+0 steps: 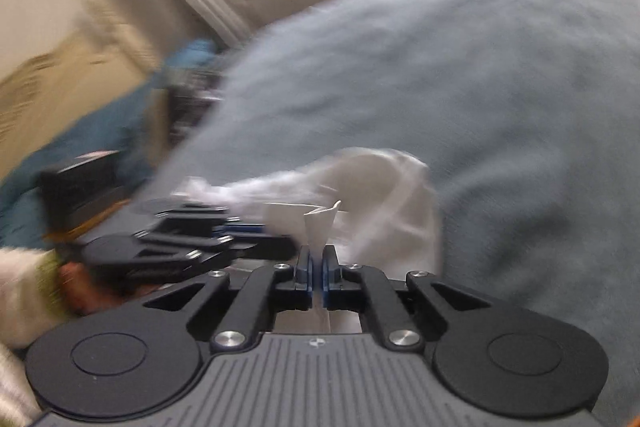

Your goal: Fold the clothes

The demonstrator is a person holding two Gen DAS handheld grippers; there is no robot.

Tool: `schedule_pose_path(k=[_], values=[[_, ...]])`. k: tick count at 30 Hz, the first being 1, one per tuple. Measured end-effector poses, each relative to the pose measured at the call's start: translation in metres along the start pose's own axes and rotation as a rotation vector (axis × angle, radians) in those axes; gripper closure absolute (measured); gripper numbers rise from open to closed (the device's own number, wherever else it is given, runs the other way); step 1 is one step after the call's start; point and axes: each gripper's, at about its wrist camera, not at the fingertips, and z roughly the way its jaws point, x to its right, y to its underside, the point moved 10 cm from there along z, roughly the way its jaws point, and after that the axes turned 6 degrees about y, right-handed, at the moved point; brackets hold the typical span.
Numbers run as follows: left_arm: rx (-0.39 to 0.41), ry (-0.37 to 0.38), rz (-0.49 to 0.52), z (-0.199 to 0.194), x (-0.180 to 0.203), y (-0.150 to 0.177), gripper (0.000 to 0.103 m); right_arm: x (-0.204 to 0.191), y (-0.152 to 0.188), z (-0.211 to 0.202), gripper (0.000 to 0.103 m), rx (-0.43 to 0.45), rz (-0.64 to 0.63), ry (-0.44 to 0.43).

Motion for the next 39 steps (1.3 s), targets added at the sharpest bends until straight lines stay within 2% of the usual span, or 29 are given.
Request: schedule_pose_path(k=[3,5,10,14,17,19,20,21,23,26,32,35,38,39], values=[[0.032,0.032,0.007,-0.011,-0.003,-0.010,0.099,-0.009,-0.005,-0.005,0.099,0.006,-0.032,-0.117],[0.017,0.026,-0.021,-0.007,-0.013,-0.012,0.099,-0.002,-0.007,0.002,0.099,-0.013,-0.025,-0.146],[0.015,-0.030,-0.118,0.007,-0.045,-0.007,0.099,0.031,-0.008,0.032,0.099,-0.075,0.039,-0.122],[0.018,-0.061,-0.106,0.011,-0.051,-0.005,0.099,0.051,-0.004,0.046,0.098,-0.103,0.069,-0.077],[0.015,-0.102,-0.072,0.015,-0.052,-0.007,0.097,0.060,-0.004,0.049,0.097,-0.089,0.125,-0.057],[0.019,-0.117,-0.083,0.016,-0.054,-0.008,0.096,0.065,-0.005,0.048,0.096,-0.079,0.163,-0.050],[0.022,-0.122,-0.093,0.016,-0.055,-0.009,0.094,0.067,-0.005,0.047,0.092,-0.072,0.184,-0.046],[0.027,-0.124,-0.105,0.015,-0.056,-0.010,0.091,0.069,-0.005,0.043,0.083,-0.062,0.211,-0.039],[0.046,-0.123,-0.134,0.009,-0.057,-0.013,0.080,0.073,-0.006,0.034,0.071,-0.035,0.251,-0.027],[0.073,-0.122,-0.173,0.001,-0.058,-0.019,0.070,0.073,-0.010,0.012,0.070,0.034,0.267,-0.009],[0.143,-0.155,-0.227,-0.026,-0.059,-0.032,0.069,0.048,-0.017,-0.005,0.070,0.089,0.231,-0.049],[0.148,-0.172,-0.257,-0.042,-0.056,-0.031,0.069,0.018,-0.015,0.008,0.070,0.020,0.139,-0.082],[0.139,-0.193,-0.269,-0.057,-0.049,-0.024,0.069,-0.008,-0.003,0.039,0.070,-0.111,0.056,-0.095],[0.132,-0.197,-0.270,-0.062,-0.046,-0.019,0.069,-0.011,0.001,0.051,0.070,-0.148,0.039,-0.072]])
